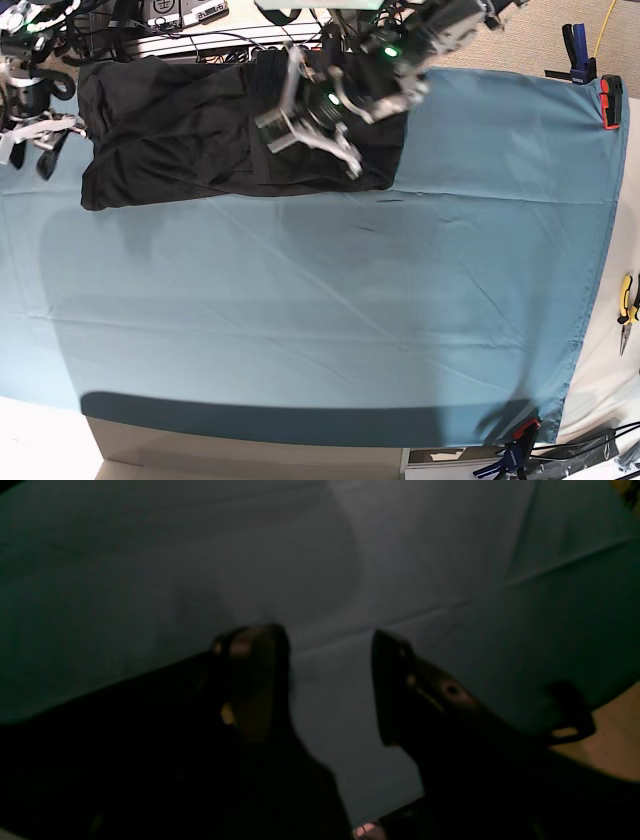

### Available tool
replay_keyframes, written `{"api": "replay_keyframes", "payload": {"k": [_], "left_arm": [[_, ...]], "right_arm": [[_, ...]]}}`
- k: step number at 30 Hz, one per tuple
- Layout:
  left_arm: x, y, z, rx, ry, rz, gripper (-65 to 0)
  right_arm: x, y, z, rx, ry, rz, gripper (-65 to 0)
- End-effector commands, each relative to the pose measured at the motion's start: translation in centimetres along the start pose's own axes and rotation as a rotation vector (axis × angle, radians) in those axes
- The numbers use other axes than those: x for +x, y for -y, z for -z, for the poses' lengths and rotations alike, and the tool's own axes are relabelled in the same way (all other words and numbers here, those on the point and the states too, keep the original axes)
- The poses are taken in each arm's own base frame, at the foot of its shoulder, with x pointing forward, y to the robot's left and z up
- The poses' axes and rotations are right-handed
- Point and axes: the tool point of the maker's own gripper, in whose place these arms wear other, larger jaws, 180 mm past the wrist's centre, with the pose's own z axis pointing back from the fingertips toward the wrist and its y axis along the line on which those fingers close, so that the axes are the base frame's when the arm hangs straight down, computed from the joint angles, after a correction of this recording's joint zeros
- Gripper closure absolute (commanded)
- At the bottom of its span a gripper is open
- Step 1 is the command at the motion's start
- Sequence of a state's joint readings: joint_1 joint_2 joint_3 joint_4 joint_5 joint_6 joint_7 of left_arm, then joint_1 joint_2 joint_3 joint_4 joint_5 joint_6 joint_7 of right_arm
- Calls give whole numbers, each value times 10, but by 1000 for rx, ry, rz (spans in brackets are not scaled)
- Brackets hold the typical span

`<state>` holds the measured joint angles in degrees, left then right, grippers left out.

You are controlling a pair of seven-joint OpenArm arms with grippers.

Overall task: Fold the T-shirt properly
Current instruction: 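Slide the left gripper across the folded shirt toward the other end, then move the right gripper to the shirt end and raise the left gripper away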

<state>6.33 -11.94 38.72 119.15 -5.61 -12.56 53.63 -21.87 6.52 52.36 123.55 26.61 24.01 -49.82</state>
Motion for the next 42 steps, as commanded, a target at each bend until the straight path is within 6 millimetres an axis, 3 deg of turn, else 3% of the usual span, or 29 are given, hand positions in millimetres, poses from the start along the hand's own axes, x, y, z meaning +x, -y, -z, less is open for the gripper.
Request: {"api": "replay_keyframes", "payload": {"k": [1, 4, 9, 15, 19, 24, 33, 37, 42], "left_arm": [[14, -7, -6, 20, 51, 1, 0], [13, -25, -14, 69, 55, -3, -72], [-3, -41, -22, 109, 18, 13, -157], [-6, -40, -22, 106, 13, 13, -213], [-9, -37, -22, 101, 6, 7, -213], [-12, -32, -22, 90, 2, -5, -213], [-13, -30, -22, 85, 3, -11, -213], [-13, -30, -22, 85, 6, -11, -213], [-12, -30, -22, 85, 11, -11, -213]], "right_arm": [[10, 8, 1, -17, 35, -24, -330], [-3, 25, 14, -38, 2, 7, -394], [-43, 62, 50, -75, -98, 228, -406], [-83, 32, 85, 229, -259, 508, -406], [-87, 8, 80, 397, -289, 592, -406], [-85, -2, 64, 498, -272, 598, -406], [-108, 3, 55, 471, -353, 555, -406], [-109, 3, 55, 466, -358, 552, -406], [-114, -9, 55, 501, -395, 530, -406]]}}
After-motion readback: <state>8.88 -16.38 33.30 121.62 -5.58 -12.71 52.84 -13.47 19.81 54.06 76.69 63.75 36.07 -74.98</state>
